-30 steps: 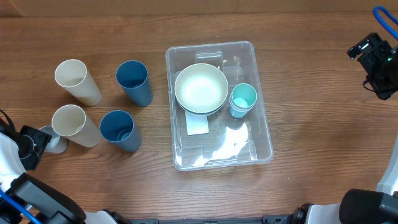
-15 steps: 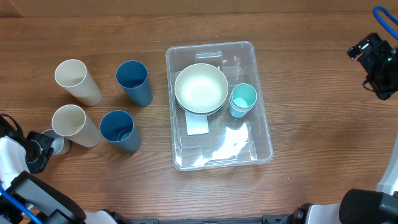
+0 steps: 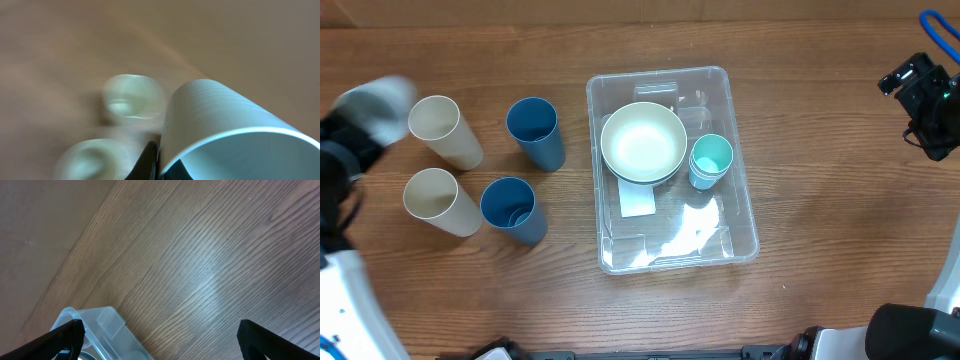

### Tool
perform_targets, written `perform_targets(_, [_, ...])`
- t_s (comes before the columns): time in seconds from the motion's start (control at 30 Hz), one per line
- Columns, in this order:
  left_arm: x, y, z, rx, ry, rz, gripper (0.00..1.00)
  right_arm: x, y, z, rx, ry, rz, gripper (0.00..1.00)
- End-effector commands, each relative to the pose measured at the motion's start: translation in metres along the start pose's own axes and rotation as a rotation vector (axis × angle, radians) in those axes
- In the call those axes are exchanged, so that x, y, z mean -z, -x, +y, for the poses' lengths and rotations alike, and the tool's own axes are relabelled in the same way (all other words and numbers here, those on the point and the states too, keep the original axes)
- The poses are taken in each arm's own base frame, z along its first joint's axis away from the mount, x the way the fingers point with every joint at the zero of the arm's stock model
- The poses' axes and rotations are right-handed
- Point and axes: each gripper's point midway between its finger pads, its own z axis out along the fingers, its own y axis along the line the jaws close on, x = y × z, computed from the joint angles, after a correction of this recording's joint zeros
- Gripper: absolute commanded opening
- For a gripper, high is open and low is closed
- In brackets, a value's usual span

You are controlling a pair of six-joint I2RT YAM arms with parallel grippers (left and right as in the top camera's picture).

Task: Pack container
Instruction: 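Lower the white cup onto the cup stack in the bin, release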

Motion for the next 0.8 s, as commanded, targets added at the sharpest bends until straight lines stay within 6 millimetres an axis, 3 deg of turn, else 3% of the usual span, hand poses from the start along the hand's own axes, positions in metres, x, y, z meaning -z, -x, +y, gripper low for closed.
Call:
perform_targets(0.0, [0.008, -0.065, -0.134, -0.513, -0.421, 0.122, 0.04, 0.004, 0.002, 0.002, -0.002, 0.007, -0.015, 1.0])
perform_targets(0.1, [0.004, -0.135, -0.203, -0.853, -0.585, 0.196, 0.04, 0.004, 0.002, 0.002, -0.002, 0.007, -0.015, 1.0])
perform_targets(0.13, [-0.008, -0.178, -0.237, -0.999, -0.623, 0.231, 0.04, 0.004, 0.002, 0.002, -0.002, 0.007, -0.015, 1.0])
perform_targets(0.17, [-0.015, -0.206, -0.256, -1.066, -0.658, 0.262, 0.04, 0.004, 0.002, 0.002, -0.002, 0.007, -0.015, 1.0])
perform_targets(0.37, [-0.049, -0.303, -0.305, -1.225, -0.753, 0.361, 0.04, 0.004, 0.002, 0.002, -0.002, 0.007, -0.015, 1.0])
perform_targets(0.5, [-0.078, -0.337, -0.313, -1.288, -0.69, 0.378, 0.04, 0.004, 0.002, 0.002, -0.002, 0.007, -0.015, 1.0])
perform_targets(0.77, [-0.109, -0.356, -0.316, -1.305, -0.65, 0.386, 0.04, 0.004, 0.002, 0.002, -0.002, 0.007, -0.015, 1.0])
